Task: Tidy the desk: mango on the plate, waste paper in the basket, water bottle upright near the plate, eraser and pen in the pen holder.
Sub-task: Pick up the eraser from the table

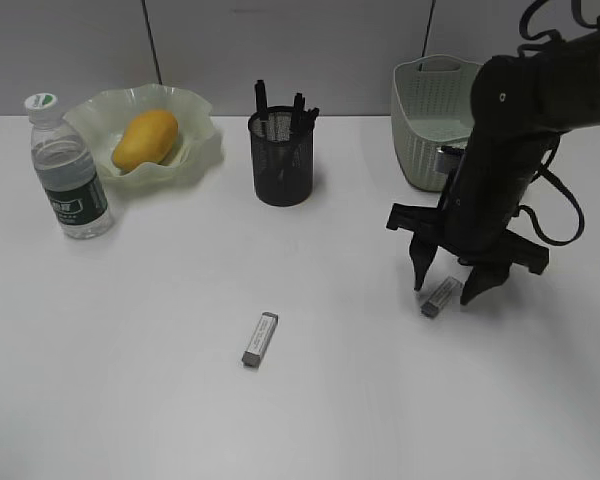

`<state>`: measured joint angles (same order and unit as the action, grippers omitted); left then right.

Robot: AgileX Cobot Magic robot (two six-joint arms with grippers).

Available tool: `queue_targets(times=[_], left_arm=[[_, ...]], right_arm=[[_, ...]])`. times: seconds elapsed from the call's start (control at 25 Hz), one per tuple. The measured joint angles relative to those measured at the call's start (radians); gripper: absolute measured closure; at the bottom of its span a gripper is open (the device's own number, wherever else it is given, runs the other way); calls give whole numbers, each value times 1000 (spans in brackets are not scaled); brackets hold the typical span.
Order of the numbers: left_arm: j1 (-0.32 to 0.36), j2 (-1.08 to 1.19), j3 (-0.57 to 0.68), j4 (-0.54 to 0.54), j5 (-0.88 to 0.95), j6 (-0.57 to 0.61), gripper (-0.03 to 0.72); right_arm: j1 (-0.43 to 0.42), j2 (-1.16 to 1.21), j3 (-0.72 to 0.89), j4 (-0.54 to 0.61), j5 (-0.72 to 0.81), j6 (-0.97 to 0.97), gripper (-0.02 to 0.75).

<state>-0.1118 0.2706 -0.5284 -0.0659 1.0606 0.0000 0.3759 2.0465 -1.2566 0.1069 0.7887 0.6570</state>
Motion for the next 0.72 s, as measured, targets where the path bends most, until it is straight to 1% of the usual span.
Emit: queue_targets(times=[0.12, 0.32, 0.56, 0.72], left_arm=[[0, 0, 0, 0, 0, 0, 315], [0, 0, 0, 0, 0, 0, 315], [0, 0, 0, 0, 0, 0, 315], [0, 0, 0, 0, 0, 0, 315]], right_arm=[[0, 17, -1, -20, 16, 24, 302], [0, 25, -3, -39, -3, 54, 304], [0, 35, -3, -65, -22, 66, 379], [0, 48, -3, -65, -23, 68, 392]])
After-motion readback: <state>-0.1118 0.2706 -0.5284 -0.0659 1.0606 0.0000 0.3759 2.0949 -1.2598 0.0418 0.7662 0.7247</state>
